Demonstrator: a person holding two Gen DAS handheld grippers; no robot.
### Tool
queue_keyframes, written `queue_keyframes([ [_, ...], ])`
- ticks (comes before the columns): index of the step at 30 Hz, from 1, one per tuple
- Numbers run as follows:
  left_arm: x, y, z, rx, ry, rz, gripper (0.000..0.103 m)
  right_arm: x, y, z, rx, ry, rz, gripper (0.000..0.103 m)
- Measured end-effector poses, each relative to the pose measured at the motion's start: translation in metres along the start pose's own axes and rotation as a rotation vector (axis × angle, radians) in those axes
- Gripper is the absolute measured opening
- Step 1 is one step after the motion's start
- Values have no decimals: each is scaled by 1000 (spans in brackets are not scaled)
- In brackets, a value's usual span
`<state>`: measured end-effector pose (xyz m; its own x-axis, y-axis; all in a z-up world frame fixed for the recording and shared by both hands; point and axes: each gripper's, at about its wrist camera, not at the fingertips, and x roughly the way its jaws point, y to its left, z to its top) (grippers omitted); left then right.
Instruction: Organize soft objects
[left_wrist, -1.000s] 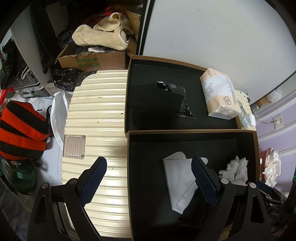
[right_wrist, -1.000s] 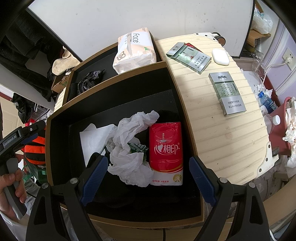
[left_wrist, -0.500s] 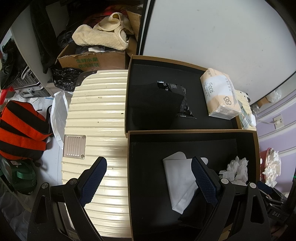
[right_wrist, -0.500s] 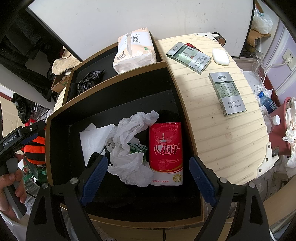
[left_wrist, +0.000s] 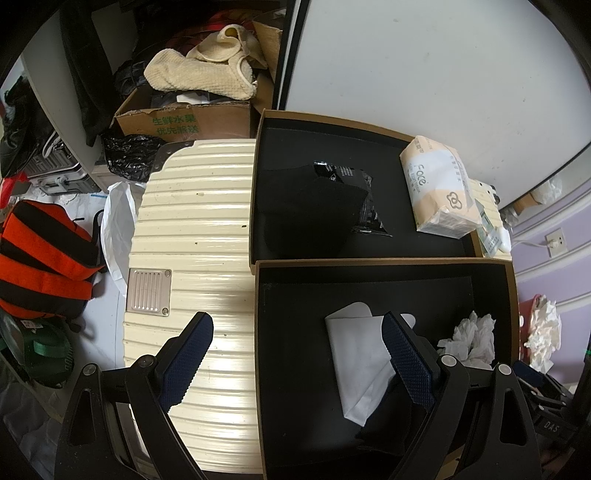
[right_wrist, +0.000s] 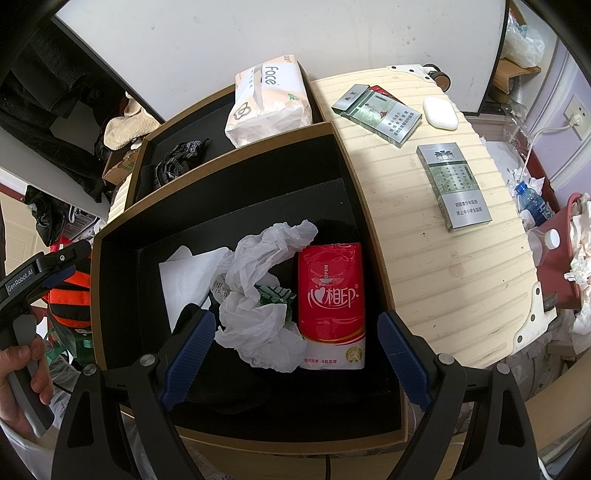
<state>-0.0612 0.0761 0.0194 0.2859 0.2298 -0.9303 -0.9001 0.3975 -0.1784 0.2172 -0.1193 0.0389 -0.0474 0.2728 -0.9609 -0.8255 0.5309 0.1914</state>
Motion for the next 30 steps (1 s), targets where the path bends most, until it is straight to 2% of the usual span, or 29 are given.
queue_keyframes([
  [30,0,2,0,-1,2,-1,91,1,1,2,2,1,-1,89],
])
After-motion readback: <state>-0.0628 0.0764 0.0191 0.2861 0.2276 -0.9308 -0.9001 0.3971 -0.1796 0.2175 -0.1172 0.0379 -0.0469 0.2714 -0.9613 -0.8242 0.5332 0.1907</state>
